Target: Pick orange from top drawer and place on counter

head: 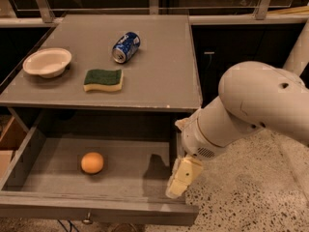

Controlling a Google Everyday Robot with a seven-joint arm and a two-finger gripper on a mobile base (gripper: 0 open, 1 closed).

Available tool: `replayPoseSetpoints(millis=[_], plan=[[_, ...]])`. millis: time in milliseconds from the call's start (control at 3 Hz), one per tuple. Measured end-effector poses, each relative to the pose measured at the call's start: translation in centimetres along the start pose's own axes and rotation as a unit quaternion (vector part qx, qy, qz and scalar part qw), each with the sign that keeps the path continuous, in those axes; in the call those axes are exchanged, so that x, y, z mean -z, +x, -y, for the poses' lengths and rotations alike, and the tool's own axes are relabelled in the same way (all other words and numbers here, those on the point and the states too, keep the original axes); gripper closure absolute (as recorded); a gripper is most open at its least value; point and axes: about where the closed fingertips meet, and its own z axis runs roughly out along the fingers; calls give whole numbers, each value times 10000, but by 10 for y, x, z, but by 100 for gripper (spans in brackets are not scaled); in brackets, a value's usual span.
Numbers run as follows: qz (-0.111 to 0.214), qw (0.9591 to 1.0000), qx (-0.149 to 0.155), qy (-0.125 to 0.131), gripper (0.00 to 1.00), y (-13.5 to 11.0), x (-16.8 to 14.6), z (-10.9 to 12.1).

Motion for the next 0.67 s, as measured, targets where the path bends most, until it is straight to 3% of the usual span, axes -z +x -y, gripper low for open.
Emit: replayPoseSetpoints(millis=[667], plan=[[188,9998,4,0,0,-9,-14,0]])
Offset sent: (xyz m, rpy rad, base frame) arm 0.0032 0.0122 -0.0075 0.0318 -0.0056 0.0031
